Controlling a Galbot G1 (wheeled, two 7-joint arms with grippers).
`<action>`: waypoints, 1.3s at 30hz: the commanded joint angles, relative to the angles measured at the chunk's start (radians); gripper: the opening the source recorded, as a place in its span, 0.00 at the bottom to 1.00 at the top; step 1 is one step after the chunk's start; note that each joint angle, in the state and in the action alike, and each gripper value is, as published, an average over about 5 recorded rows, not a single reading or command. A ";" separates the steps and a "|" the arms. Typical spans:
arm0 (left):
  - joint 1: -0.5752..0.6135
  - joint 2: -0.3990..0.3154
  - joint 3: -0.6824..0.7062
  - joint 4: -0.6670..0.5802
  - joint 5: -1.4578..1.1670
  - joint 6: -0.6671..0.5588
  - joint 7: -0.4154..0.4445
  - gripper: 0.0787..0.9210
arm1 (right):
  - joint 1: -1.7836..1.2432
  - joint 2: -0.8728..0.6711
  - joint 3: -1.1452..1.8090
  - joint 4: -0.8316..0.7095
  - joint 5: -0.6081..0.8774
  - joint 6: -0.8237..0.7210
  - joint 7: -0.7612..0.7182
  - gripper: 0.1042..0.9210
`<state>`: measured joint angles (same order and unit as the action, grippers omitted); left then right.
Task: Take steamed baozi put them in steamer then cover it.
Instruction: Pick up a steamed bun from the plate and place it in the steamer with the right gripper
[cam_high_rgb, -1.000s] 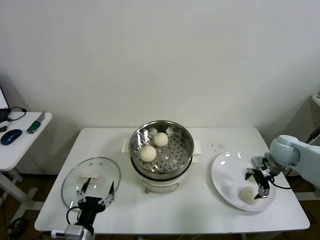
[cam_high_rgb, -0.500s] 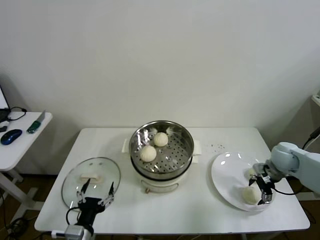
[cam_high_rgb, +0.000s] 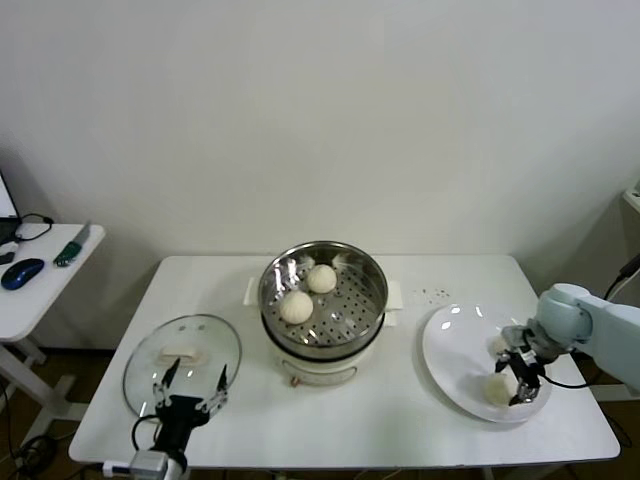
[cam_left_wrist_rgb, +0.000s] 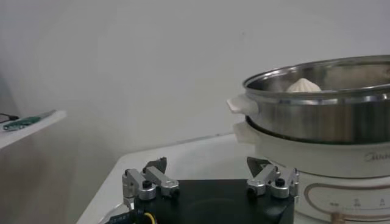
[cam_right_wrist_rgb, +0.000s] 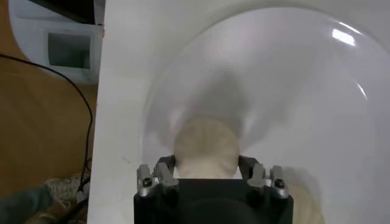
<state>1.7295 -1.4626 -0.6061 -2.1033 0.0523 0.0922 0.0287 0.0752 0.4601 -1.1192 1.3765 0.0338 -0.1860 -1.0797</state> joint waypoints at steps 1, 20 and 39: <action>0.002 -0.002 0.000 -0.003 -0.001 -0.002 0.000 0.88 | 0.052 0.001 -0.035 0.006 0.013 0.009 -0.003 0.69; 0.007 0.004 0.004 -0.012 -0.002 -0.003 0.001 0.88 | 0.922 0.500 -0.491 -0.015 0.093 0.519 -0.082 0.68; 0.027 0.014 -0.016 0.002 -0.022 -0.014 0.000 0.88 | 0.688 0.884 -0.343 -0.098 0.062 0.584 -0.107 0.69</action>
<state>1.7514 -1.4518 -0.6162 -2.1051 0.0358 0.0821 0.0289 0.8438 1.1419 -1.4890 1.3082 0.1105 0.3427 -1.1780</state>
